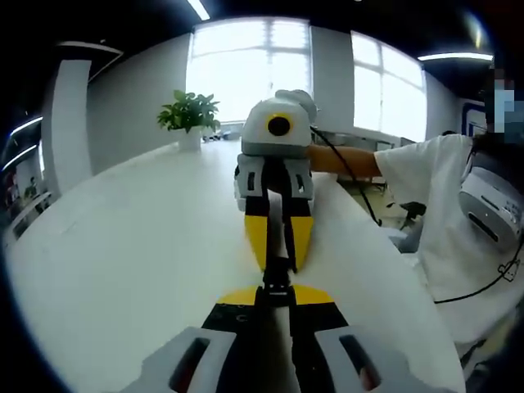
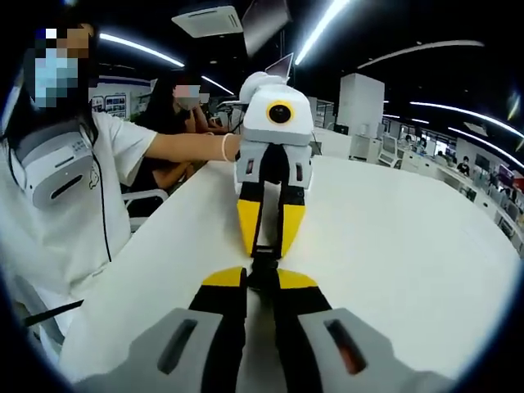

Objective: Snap the two parts of the plastic buckle together until the buckle closes and remains connected.

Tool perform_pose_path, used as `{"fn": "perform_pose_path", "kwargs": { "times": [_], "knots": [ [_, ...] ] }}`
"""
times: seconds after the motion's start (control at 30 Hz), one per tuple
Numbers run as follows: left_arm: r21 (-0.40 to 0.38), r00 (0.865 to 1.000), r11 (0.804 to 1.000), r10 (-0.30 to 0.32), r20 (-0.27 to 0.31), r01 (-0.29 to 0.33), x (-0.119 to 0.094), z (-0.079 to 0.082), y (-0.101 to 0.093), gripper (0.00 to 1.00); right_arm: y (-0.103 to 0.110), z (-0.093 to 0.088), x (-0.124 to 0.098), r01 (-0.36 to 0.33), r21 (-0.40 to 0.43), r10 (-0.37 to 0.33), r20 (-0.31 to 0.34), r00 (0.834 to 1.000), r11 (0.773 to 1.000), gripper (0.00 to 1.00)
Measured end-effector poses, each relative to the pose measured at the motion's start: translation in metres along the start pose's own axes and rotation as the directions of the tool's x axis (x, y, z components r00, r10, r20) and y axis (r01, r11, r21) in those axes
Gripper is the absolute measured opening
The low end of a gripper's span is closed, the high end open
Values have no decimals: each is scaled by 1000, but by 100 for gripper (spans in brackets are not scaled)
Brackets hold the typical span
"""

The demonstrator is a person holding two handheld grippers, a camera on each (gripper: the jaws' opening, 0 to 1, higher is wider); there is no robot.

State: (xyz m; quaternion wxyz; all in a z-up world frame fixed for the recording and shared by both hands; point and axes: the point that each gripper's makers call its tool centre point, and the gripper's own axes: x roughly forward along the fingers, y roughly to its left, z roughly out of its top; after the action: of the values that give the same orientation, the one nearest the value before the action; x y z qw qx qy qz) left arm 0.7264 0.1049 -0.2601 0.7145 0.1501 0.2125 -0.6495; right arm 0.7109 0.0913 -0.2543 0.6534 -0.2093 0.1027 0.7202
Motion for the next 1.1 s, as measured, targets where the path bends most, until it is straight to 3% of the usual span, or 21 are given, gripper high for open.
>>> {"fn": "perform_pose_path", "kwargs": {
  "times": [0.13,0.4,0.6,0.63,0.67,0.7,0.9,1.03,1.1],
  "knots": [
    [1,1000,1000,-13,2,13,0,-1,-3,10,-2,-1,0,-19,-6,19,-2,1000,1000,11],
    [19,998,998,-60,-13,61,1,-1,-7,9,-5,0,1,-130,-39,130,19,991,991,10],
    [12,997,997,-77,5,77,3,0,-10,9,-5,1,3,-156,-41,157,28,987,987,10],
    [-23,995,995,-96,30,97,8,3,-15,10,-4,2,7,-159,-42,161,36,986,986,10],
    [1,993,993,-120,17,120,7,0,-17,9,-1,6,6,-182,-60,185,41,982,981,10],
    [4,995,995,-96,4,96,4,-5,-17,10,0,6,3,-167,-61,169,26,985,984,10],
    [-5,996,996,-85,9,85,6,2,-9,10,3,6,0,-154,-51,155,19,988,987,11],
    [8,998,998,-61,12,61,7,3,-11,11,2,5,-1,-122,-28,123,25,992,992,11],
    [-22,998,997,-68,15,68,6,5,-4,11,1,5,-2,-92,7,92,19,996,996,12]
  ]
}}
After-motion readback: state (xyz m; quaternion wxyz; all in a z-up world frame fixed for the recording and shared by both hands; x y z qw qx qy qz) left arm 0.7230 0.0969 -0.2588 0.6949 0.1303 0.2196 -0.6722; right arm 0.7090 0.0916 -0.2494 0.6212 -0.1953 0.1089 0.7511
